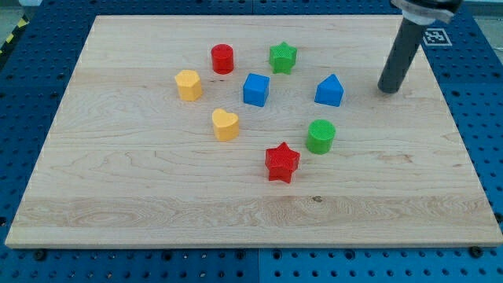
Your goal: Move the blue triangle closer to the green circle
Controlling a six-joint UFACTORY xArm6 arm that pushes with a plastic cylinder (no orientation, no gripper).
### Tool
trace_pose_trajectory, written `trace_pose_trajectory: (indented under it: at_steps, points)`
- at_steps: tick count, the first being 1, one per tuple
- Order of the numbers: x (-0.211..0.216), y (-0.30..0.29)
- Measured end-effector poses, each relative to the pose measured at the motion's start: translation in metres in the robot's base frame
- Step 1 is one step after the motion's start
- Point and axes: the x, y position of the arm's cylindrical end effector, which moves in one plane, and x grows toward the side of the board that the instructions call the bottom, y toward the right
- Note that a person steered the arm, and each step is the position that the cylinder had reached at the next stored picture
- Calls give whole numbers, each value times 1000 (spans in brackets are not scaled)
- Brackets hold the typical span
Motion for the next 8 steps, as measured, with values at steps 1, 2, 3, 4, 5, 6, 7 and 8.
trace_pose_trajectory:
  at_steps: [1, 2, 3, 4, 5, 6, 7, 8]
  points:
    - [16, 0]
    - [-23, -14]
    - [-46, -59]
    - [-51, -92]
    - [-51, -92]
    - [-55, -86]
    - [-38, -82]
    - [-22, -82]
